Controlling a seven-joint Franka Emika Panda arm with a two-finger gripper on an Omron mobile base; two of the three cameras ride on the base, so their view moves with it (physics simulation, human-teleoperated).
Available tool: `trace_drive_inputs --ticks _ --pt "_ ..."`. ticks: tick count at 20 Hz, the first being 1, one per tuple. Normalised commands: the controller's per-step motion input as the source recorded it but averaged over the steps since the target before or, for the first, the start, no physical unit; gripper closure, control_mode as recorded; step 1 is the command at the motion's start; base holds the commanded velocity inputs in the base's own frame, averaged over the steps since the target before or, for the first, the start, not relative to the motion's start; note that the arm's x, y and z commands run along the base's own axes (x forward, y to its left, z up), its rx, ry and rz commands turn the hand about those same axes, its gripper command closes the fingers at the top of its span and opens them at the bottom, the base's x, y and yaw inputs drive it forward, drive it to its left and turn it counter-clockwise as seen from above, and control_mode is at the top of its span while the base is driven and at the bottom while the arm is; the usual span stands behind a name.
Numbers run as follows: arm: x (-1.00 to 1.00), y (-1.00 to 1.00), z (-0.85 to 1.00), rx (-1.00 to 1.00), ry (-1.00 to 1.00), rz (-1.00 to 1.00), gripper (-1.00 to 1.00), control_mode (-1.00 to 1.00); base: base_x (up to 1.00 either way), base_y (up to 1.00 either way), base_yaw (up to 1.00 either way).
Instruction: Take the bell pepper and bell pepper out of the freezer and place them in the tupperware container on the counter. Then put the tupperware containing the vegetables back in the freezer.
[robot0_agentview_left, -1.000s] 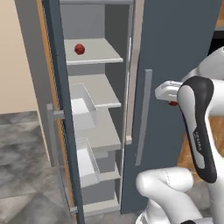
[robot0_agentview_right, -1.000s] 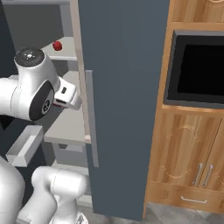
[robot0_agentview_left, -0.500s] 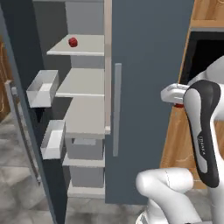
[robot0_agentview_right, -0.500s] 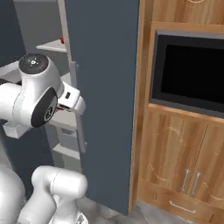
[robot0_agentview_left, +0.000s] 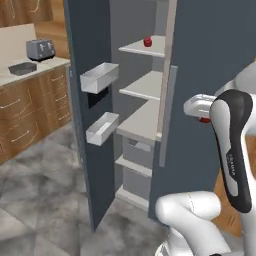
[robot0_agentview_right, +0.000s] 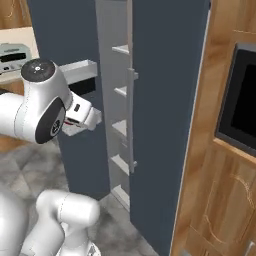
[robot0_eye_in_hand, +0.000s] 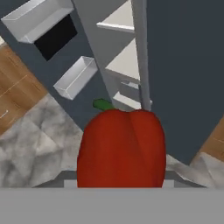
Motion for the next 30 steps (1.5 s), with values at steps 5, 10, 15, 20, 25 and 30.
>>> trace_drive_inputs --ticks 5,10,15,20,25,30 --pt "0.0 0.0 0.0 0.0 0.0 0.0 1.0 1.0 -0.57 -0.07 0.75" --pt "0.0 0.0 0.0 0.0 0.0 0.0 1.0 1.0 -0.38 0.22 0.75" --pt "0.0 0.0 0.0 0.0 0.0 0.0 1.0 1.0 0.15 0.61 0.53" --pt "0.0 0.0 0.0 0.0 0.0 0.0 1.0 1.0 0.9 0.24 0.28" --pt "0.0 0.0 0.0 0.0 0.0 0.0 1.0 1.0 1.0 0.0 0.06" --pt "0.0 0.0 0.0 0.0 0.0 0.0 1.0 1.0 1.0 0.0 0.0"
